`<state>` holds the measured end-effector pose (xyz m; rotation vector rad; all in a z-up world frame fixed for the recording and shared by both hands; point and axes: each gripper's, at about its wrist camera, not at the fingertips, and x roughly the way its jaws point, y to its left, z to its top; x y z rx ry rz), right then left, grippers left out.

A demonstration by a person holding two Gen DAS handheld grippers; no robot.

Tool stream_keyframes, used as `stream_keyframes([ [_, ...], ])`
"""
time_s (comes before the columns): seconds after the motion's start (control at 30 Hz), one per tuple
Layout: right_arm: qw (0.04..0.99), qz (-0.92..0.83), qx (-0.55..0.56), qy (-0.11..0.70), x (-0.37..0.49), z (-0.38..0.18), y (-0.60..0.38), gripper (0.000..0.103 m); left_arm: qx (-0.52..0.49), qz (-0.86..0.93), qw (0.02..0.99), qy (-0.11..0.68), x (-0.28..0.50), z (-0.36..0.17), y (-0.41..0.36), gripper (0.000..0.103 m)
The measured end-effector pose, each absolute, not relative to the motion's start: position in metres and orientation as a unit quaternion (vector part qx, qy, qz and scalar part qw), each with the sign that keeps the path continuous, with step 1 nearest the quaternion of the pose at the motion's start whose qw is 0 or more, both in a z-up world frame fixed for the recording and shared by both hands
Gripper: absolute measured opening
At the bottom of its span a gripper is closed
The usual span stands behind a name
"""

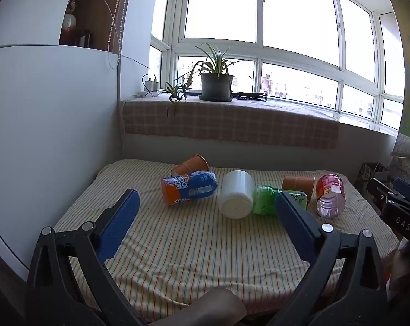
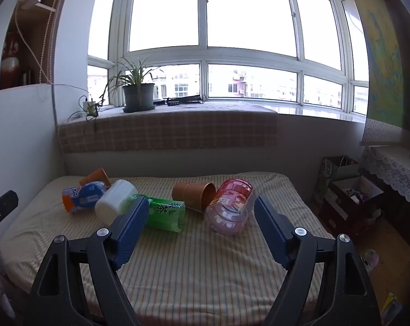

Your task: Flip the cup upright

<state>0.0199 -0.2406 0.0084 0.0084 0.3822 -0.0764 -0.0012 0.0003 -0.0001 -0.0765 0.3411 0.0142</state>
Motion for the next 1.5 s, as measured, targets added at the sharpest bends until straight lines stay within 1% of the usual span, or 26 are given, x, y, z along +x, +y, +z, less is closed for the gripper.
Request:
stream_keyframes([
  [0.53, 0.982, -0.042, 0.000, 0.185, 0.0169, 0.0083, -0.2384, 0.079, -0.038, 0.008, 0.983, 0.179, -0.0003, -0.0067, 0.0014, 0.102],
  [1.5, 0.981, -0.046, 0.000, 0.191, 0.0216, 0.0063, -0.2374, 0.079, -0.042, 0.006, 0.982, 0.182, -0.0022, -0.0015, 0.0075, 0.102],
])
